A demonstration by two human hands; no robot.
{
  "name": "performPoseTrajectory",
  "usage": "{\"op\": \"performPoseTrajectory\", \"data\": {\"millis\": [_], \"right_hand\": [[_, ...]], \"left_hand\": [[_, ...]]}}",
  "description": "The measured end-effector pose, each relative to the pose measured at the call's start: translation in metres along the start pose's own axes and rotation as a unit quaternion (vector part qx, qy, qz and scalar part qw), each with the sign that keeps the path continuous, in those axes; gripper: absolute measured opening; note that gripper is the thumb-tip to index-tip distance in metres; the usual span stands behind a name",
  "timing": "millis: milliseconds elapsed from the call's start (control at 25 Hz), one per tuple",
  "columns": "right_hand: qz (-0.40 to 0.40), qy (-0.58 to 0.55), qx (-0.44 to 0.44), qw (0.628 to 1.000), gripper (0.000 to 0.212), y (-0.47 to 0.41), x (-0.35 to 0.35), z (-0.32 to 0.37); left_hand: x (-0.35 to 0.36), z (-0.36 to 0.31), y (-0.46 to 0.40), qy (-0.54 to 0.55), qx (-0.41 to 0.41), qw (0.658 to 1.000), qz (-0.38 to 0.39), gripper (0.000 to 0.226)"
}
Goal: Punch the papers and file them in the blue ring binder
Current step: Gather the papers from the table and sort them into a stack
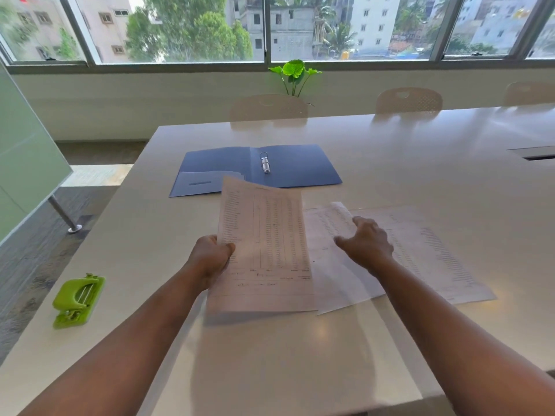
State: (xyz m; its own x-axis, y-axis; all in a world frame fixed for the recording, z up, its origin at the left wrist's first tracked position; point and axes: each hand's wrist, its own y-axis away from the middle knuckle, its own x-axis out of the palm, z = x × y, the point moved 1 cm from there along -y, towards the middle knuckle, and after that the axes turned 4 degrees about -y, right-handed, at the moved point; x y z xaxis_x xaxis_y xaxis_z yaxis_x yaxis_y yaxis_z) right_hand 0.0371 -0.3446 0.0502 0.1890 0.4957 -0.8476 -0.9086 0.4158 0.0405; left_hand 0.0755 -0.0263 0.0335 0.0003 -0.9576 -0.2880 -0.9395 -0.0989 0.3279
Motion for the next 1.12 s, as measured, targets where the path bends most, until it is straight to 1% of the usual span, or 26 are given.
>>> {"op": "performPoseTrajectory", "data": {"millis": [80, 200, 280, 360, 440, 560, 720, 800, 880, 920, 1000, 1040, 1120], "right_hand": [[0.023, 0.058, 0.022, 0.998, 0.077, -0.01, -0.007, -0.016], [0.046, 0.074, 0.033, 0.996, 0.082, -0.025, -0.011, -0.031], [0.053, 0.076, 0.03, 0.995, 0.077, -0.032, -0.011, -0.035], [0.056, 0.083, 0.029, 0.995, 0.07, -0.034, -0.012, -0.036], [0.061, 0.089, 0.024, 0.994, 0.067, -0.034, -0.014, -0.034], [0.065, 0.071, 0.037, 0.995, 0.066, -0.035, -0.015, -0.035], [0.074, 0.001, 0.06, 0.995, 0.069, -0.035, -0.016, -0.035], [0.068, -0.067, 0.07, 0.993, 0.063, -0.034, -0.017, -0.037], [0.055, -0.153, 0.089, 0.983, 0.051, -0.034, -0.018, -0.039], [0.052, -0.182, 0.093, 0.977, 0.039, -0.034, -0.019, -0.04], [0.063, -0.196, 0.092, 0.974, 0.013, -0.034, -0.022, -0.039], [0.063, -0.186, 0.09, 0.976, 0.008, -0.033, -0.023, -0.038], [0.043, -0.165, 0.071, 0.983, 0.017, -0.032, -0.024, -0.038]], "left_hand": [[0.003, 0.005, -0.003, -0.026, -0.016, 1.0, -0.008, 0.013], [0.005, 0.009, -0.008, -0.046, -0.038, 0.998, -0.011, 0.007], [0.006, 0.011, -0.01, -0.055, -0.036, 0.998, -0.007, 0.007], [0.008, 0.011, -0.009, -0.058, -0.038, 0.998, -0.006, 0.012], [0.01, 0.011, -0.007, -0.064, -0.037, 0.997, -0.009, 0.015], [0.01, 0.012, -0.007, -0.061, -0.03, 0.998, -0.004, 0.014], [0.009, 0.013, -0.005, -0.06, -0.026, 0.998, -0.005, 0.014], [0.01, 0.013, -0.004, -0.058, -0.023, 0.998, -0.007, 0.015], [0.01, 0.014, -0.005, -0.056, -0.022, 0.998, -0.009, 0.014], [0.009, 0.015, -0.007, -0.056, -0.021, 0.998, -0.011, 0.012], [0.008, 0.014, -0.005, -0.056, -0.023, 0.998, -0.01, 0.012], [0.008, 0.013, -0.004, -0.055, -0.024, 0.998, -0.008, 0.013], [0.006, 0.015, -0.005, -0.05, -0.022, 0.998, -0.009, 0.012]]}}
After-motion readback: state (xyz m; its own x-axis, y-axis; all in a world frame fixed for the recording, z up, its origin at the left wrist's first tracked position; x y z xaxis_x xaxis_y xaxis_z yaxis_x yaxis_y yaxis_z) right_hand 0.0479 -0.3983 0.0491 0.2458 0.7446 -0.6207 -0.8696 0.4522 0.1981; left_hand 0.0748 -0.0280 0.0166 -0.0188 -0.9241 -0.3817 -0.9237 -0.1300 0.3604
